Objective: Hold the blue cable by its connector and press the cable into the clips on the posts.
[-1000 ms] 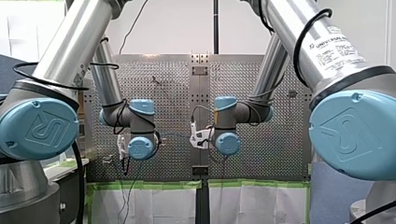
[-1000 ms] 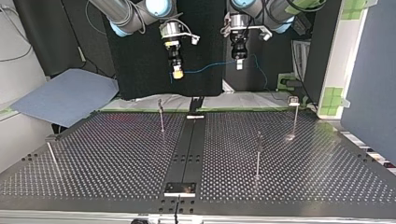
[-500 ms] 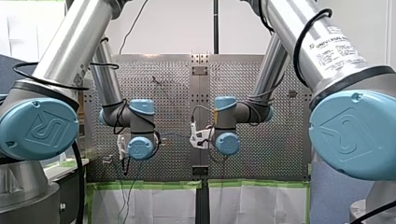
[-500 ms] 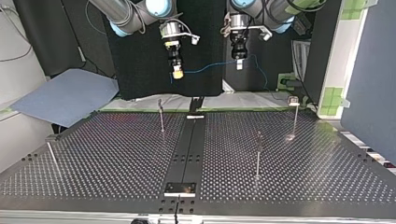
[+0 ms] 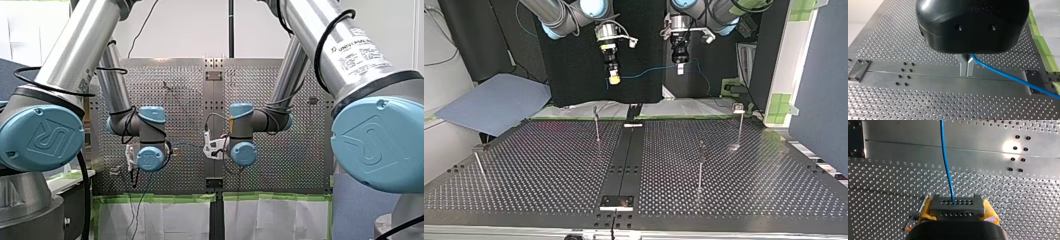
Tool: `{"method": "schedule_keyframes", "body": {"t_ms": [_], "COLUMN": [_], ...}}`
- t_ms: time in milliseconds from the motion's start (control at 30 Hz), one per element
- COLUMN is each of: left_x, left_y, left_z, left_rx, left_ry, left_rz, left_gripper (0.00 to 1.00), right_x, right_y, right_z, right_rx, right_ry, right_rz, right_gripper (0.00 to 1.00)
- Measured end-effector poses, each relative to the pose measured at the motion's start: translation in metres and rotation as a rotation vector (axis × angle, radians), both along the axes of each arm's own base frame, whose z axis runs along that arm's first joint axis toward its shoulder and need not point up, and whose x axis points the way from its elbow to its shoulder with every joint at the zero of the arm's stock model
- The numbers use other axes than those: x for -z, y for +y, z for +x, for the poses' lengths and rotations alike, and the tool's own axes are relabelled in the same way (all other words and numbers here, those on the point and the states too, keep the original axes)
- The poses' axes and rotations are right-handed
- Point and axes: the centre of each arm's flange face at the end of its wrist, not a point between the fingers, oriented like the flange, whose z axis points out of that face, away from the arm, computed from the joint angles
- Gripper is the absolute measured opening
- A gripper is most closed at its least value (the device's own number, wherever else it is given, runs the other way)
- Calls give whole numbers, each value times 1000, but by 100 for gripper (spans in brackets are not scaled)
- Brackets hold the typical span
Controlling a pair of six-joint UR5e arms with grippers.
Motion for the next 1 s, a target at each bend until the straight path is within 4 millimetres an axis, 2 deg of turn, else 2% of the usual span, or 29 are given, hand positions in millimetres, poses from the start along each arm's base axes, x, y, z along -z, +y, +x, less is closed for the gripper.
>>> {"method": "schedule_keyframes", "body": {"t_ms": [300, 533, 733, 1000], "left_x": [1, 22, 39, 42], "left_y": [0, 15, 20, 20], "left_z": [0, -1, -5, -6], "left_rx": [-1, -51, -57, -57], "left_ry": [2, 76, 119, 127], "left_rz": [2, 62, 89, 94], "left_gripper": [0, 0, 0, 0], "right_x": [0, 0, 0, 0], "right_y": [0, 0, 0, 0], "right_z": [0, 0, 0, 0], "right_rx": [0, 0, 0, 0], "right_ry": [0, 0, 1, 1], "right_rz": [0, 0, 1, 1], "right_gripper": [0, 0, 0, 0]}}
